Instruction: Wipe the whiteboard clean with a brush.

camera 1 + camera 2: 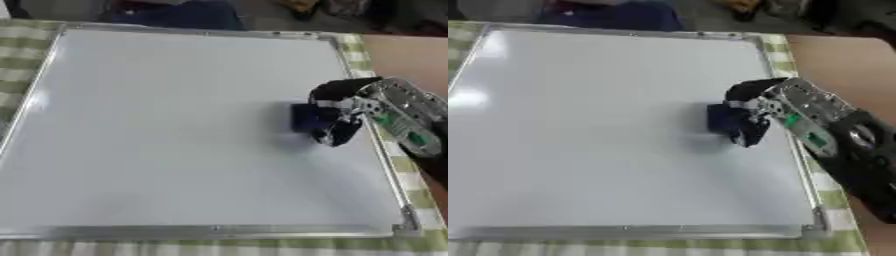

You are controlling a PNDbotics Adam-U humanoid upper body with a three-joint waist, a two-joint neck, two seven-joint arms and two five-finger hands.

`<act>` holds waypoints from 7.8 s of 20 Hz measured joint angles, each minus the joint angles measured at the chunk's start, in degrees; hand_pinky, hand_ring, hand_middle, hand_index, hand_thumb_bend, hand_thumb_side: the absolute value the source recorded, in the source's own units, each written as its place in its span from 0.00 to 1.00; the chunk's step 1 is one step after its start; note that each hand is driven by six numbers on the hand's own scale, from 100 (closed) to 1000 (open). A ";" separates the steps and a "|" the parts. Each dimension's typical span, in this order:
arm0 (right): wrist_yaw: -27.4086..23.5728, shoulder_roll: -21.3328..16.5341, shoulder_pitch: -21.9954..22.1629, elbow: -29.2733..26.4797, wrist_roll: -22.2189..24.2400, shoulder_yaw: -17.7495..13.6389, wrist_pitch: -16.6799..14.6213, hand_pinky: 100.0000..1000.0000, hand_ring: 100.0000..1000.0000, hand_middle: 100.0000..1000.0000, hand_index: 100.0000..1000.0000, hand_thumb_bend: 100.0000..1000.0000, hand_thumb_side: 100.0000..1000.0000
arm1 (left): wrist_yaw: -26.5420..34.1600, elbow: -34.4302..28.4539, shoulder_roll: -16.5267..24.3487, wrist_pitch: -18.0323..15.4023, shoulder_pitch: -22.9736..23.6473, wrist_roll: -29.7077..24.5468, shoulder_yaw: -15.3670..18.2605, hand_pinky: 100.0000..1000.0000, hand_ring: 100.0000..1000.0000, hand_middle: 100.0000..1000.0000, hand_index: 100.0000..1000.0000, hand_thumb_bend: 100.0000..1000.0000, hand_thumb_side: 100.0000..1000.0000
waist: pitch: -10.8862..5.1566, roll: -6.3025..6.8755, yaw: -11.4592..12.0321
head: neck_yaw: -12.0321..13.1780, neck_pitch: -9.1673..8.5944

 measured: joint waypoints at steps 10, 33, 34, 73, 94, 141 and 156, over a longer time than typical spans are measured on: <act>0.27 0.60 -1.65 2.82 -0.65 -1.07 1.60 0.50 0.75 0.49 0.21 0.00 0.05 | 0.00 0.00 0.00 0.00 0.00 0.00 0.00 0.62 0.76 0.74 0.81 0.20 1.00 | 0.61 0.07 0.42 | -0.07 -0.07; 10.84 2.47 -5.30 11.13 -7.71 -4.37 3.56 0.50 0.76 0.50 0.21 0.00 0.06 | -0.06 0.00 0.00 0.00 -0.03 0.00 0.01 0.62 0.76 0.74 0.81 0.20 1.00 | 2.02 0.52 0.42 | -0.08 -1.05; 11.01 2.51 -5.43 11.36 -7.86 -4.43 3.56 0.50 0.76 0.50 0.21 0.00 0.06 | -0.06 0.00 0.00 -0.01 -0.03 -0.01 0.01 0.62 0.76 0.74 0.81 0.20 1.00 | 2.02 0.54 0.41 | -0.08 -1.06; 8.28 -1.42 -0.87 1.68 -3.02 -1.03 -1.35 0.50 0.76 0.48 0.21 0.00 0.06 | -0.06 0.00 0.00 0.01 -0.34 -0.29 0.01 0.62 0.76 0.74 0.81 0.20 1.00 | 1.48 0.49 -0.52 | 0.01 -1.29; 3.98 -3.11 1.04 -3.14 0.30 -0.36 -1.89 0.49 0.75 0.47 0.19 0.00 0.07 | -0.06 0.00 0.00 0.07 -0.34 -0.35 0.01 0.62 0.76 0.74 0.81 0.20 1.00 | 1.42 0.41 -0.62 | 0.03 -1.28; 16.64 0.63 -7.49 14.96 -7.62 -3.53 3.38 0.43 0.73 0.46 0.21 0.00 0.07 | -0.12 0.00 0.00 0.06 -0.52 -0.42 0.00 0.63 0.76 0.74 0.81 0.20 1.00 | 2.26 0.58 -0.01 | -0.58 -2.29; 11.78 0.41 -6.32 11.70 -6.05 -2.09 2.64 0.39 0.69 0.41 0.18 0.00 0.07 | -0.13 0.00 0.00 0.01 -0.52 -0.53 0.00 0.63 0.76 0.74 0.81 0.20 1.00 | 1.88 0.39 -0.01 | -0.54 -2.46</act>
